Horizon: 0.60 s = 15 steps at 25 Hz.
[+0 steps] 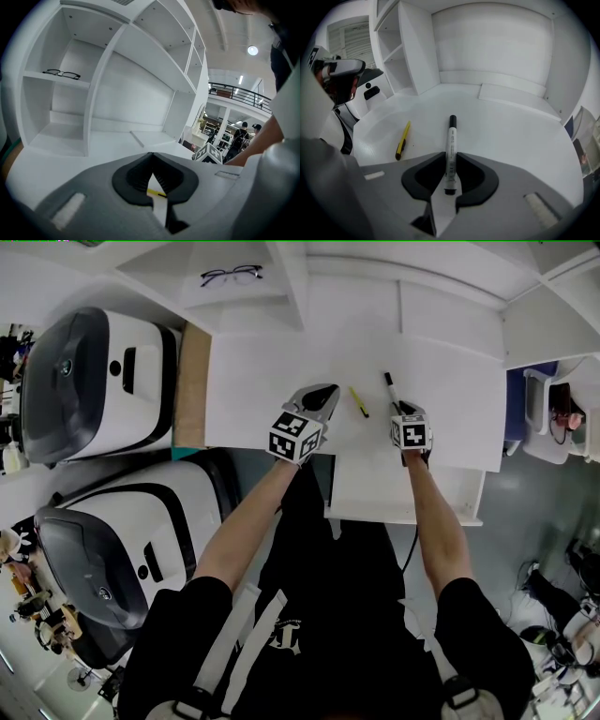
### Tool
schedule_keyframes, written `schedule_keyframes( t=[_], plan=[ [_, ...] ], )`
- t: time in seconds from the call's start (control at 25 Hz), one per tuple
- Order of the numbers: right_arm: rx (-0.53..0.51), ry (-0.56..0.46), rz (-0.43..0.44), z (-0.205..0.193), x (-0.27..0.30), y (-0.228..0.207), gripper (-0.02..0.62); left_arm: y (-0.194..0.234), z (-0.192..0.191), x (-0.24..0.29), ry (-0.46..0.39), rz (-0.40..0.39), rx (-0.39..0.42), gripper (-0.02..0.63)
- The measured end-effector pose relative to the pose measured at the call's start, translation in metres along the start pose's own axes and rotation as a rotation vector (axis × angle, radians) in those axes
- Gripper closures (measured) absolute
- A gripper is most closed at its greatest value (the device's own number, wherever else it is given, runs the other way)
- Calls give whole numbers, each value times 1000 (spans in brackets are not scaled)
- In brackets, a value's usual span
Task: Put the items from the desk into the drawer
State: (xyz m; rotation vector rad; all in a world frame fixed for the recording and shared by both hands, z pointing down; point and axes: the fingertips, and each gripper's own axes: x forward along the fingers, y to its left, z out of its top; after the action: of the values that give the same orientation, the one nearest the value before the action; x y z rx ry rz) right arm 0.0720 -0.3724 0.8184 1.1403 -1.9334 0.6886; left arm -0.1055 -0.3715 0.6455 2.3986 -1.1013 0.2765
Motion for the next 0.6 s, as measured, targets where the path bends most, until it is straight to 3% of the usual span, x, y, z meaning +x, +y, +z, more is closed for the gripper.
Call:
schedule_keyframes(
  t=[0.6],
  plan=[
    [-5,-84,15,22,-32,-1,525,-14,15,-8,-28,19,18,601]
  ],
)
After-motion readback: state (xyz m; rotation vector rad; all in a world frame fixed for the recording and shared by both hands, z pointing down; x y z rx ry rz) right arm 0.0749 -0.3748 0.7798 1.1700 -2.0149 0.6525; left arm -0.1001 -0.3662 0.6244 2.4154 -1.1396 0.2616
